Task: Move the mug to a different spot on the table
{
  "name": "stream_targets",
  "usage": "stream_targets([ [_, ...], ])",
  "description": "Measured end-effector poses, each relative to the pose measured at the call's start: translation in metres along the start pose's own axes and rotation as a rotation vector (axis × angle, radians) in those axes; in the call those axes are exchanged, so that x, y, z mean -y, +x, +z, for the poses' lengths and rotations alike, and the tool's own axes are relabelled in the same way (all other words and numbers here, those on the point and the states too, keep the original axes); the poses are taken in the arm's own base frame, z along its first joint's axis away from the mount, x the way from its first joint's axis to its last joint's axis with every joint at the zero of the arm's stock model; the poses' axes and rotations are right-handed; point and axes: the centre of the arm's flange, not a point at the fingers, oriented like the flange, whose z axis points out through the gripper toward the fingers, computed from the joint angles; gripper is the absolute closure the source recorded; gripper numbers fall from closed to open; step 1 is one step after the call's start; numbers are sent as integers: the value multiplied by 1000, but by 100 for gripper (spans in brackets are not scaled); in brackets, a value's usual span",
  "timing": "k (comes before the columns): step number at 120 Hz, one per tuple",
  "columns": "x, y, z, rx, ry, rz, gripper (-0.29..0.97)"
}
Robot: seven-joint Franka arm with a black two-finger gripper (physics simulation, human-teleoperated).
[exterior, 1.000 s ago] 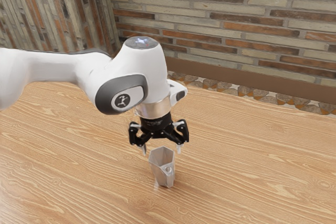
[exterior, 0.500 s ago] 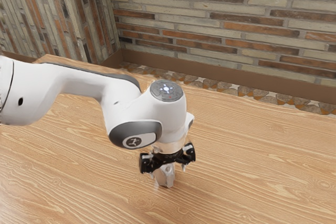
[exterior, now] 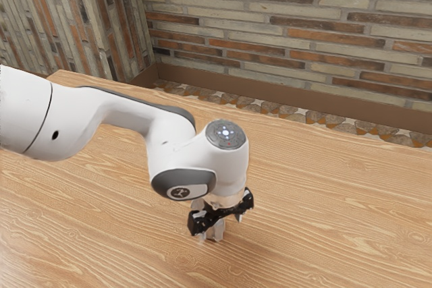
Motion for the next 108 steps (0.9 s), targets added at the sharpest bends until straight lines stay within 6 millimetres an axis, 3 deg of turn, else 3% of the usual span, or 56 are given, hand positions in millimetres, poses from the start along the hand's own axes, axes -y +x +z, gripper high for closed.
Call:
stream_targets([
  [29, 0, -3, 20, 0, 22, -59, 2],
  [90, -4, 5, 24, -23, 14, -141, 13],
  [108, -4, 4, 27, -26, 18, -151, 24],
])
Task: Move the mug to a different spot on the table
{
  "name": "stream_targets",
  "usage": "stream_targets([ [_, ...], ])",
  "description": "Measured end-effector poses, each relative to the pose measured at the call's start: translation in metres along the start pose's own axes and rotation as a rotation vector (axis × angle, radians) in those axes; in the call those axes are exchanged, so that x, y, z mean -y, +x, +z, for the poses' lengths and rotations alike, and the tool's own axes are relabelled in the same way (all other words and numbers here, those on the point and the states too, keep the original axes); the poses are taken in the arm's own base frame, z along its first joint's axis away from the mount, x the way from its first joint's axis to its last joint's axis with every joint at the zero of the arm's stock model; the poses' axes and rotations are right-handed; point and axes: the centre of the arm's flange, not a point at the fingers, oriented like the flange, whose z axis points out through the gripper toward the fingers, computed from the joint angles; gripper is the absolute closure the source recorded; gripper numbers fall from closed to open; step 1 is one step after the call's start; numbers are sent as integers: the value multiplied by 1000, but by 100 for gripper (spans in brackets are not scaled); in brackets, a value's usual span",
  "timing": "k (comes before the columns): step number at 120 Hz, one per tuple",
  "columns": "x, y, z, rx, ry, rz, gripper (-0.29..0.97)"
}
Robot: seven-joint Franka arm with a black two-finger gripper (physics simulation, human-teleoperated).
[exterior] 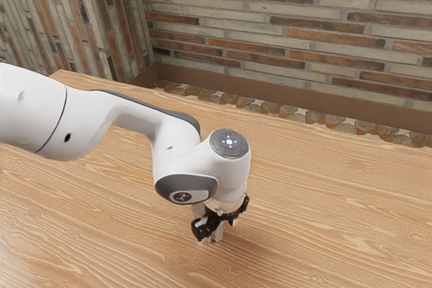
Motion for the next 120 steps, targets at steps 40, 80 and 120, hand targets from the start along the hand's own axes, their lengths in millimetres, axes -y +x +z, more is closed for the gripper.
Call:
stream_targets([
  [40, 1, 0, 1, -17, 0, -8, 52],
  [80, 4, 0, -1, -118, -13, 53, 60],
  [120, -1, 27, -7, -223, 3, 38, 69],
])
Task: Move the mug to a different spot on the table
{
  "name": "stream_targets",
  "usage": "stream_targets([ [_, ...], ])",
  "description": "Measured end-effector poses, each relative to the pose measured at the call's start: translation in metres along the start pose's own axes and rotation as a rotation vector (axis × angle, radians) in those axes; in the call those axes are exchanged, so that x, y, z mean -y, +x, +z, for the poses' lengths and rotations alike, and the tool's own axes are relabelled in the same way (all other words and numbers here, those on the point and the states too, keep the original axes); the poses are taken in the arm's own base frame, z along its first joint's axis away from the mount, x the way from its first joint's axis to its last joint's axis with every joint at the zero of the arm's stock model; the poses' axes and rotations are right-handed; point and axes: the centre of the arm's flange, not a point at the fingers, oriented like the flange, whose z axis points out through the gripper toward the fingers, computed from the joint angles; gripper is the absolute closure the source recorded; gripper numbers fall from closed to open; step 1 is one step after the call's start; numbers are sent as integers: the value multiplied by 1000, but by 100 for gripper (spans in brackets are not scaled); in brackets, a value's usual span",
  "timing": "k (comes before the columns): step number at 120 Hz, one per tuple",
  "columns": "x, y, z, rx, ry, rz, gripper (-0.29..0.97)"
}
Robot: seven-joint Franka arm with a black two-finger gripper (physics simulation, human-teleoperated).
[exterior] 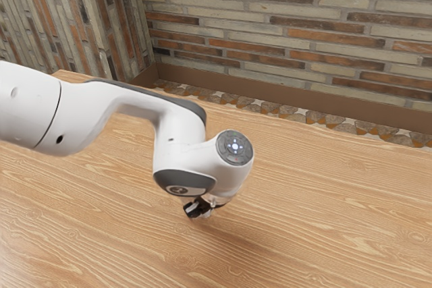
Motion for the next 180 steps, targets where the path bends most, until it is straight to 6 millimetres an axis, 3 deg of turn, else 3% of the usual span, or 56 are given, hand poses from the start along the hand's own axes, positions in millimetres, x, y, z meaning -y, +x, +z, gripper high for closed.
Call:
stream_targets([
  [37, -8, 42, 16, -59, 22, -39, 70],
  [81, 1, 82, 46, -85, 87, -88, 69],
  [116, 28, 94, 57, -98, 142, -107, 69],
  [180, 22, 91, 76, -44, 97, -102, 69],
])
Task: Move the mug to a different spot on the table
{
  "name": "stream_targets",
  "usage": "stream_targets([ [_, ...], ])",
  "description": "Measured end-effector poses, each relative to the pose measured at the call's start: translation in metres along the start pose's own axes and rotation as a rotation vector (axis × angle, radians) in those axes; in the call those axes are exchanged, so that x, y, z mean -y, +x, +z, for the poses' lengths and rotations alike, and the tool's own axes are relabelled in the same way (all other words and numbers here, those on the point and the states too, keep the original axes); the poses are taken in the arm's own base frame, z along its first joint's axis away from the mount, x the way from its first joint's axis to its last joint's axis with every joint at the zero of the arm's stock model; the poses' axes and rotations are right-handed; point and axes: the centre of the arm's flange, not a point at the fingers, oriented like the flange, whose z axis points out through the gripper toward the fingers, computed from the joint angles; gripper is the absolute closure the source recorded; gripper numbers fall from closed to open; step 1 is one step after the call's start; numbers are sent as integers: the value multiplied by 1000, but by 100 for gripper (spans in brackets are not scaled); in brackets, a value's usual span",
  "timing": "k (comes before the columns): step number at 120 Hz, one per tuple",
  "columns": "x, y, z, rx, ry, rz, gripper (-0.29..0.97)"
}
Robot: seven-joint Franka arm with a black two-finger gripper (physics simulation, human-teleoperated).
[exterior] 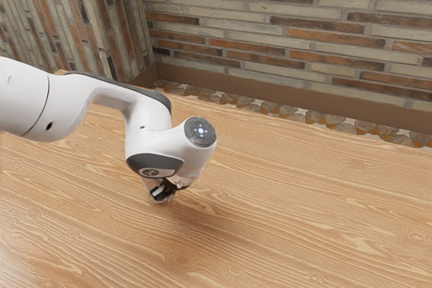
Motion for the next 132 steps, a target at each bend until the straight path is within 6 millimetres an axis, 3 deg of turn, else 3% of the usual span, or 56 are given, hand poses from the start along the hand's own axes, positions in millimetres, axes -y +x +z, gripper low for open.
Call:
stream_targets([
  [25, -1, 6, 4, 1, -7, -8, 69],
  [51, -1, -1, 13, 14, 5, -1, 69],
  [71, -1, -5, 18, 14, 6, -13, 39],
  [92, -1, -6, 12, 35, 14, -54, 18],
  [113, -4, -13, -6, 126, 38, -122, 8],
  [132, -18, -7, -57, 296, 21, -160, 4],
])
